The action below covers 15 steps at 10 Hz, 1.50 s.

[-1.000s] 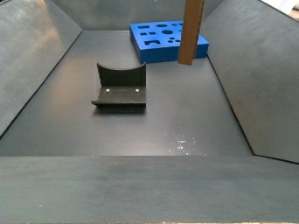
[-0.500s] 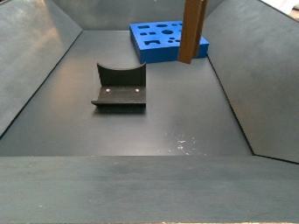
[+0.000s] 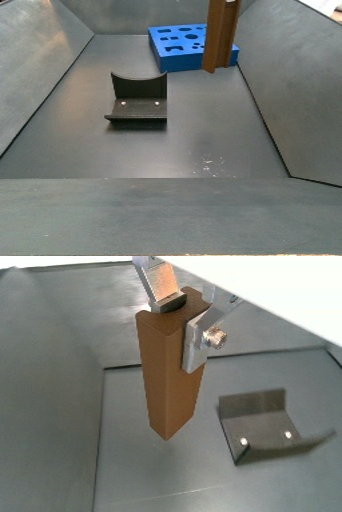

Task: Pick up the arch object. Move up. Place the arch object on the fixture. Regrasp the arch object. Rotate the arch object. Move to above the board. Insert the arch object.
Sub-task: Rotate the arch object.

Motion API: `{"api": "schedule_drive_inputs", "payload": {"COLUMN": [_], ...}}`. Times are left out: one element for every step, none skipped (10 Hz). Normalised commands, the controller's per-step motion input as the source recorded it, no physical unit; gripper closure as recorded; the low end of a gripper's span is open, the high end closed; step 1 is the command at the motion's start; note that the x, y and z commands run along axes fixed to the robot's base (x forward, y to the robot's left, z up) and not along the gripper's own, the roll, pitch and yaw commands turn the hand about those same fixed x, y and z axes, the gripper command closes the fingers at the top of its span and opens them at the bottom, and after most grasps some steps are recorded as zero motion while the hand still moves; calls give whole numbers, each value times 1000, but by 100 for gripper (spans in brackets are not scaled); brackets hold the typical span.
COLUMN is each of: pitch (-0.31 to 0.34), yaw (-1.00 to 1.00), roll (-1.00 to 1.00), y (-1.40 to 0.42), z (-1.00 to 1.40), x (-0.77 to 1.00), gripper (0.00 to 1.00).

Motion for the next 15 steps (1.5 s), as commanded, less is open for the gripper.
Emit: {"api": "schedule_drive_inputs", "payload": {"pitch": [62, 69, 68, 66, 64, 41, 43, 56, 61, 60, 58, 57, 57, 41, 2], "yaw": [-1000, -870, -624, -365, -239, -1000, -1000, -1000, -842, -677, -331, -220, -116, -81, -60], "roll": [-116, -131, -130, -130, -130, -84, -91, -118, -129, -129, -129, -129, -129, -128, -126], "y": [20, 20, 19, 18, 18, 0, 1, 3, 5, 5, 7, 8, 0, 1, 4], "z": [28, 29, 31, 34, 34, 0, 0, 2, 3, 4, 7, 9, -1000, -1000, -1000], "x": [-22, -21, -19, -16, -14, 0, 1, 2, 3, 4, 6, 8, 0, 10, 25], "gripper": [100, 100, 100, 100, 100, 100, 100, 100, 100, 100, 100, 100, 100, 100, 100]}}
